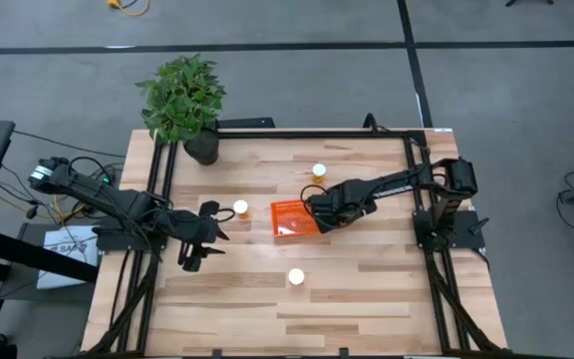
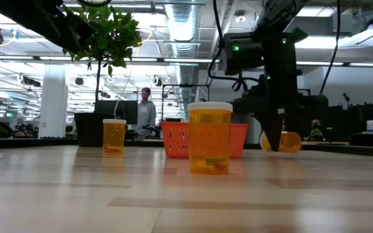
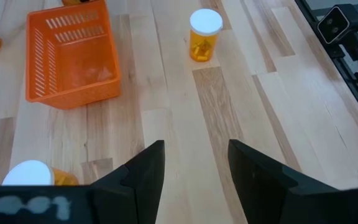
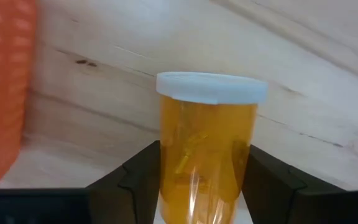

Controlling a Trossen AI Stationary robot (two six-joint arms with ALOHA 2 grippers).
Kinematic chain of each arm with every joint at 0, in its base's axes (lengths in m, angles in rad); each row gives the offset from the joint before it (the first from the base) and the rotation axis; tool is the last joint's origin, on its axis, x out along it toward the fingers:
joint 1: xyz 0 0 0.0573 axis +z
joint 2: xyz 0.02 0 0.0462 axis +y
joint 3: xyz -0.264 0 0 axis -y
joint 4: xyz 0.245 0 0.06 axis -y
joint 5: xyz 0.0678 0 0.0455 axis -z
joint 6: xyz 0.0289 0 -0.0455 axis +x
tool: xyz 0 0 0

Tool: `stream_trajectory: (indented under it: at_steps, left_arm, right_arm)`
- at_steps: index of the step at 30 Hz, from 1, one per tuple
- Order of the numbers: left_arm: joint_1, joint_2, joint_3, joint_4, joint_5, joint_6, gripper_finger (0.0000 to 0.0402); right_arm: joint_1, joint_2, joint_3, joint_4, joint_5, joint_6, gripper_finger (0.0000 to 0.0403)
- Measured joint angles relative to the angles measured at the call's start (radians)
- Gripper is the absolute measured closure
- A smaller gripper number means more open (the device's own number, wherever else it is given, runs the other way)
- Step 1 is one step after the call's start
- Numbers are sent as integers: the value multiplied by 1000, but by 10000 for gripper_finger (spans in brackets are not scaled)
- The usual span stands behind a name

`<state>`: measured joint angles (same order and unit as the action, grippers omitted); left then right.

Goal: Pick and place pill bottles into a basket
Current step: Put the orange pill bottle into the orange bin

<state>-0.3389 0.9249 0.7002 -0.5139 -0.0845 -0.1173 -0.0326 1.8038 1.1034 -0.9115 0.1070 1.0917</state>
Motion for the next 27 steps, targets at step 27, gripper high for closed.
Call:
stream_trajectory:
  at_steps: [27]
  left_arm:
    - [0, 0, 0, 60, -35, 0, 235]
  right_arm:
    - [52, -146, 294, -262, 152, -205, 228]
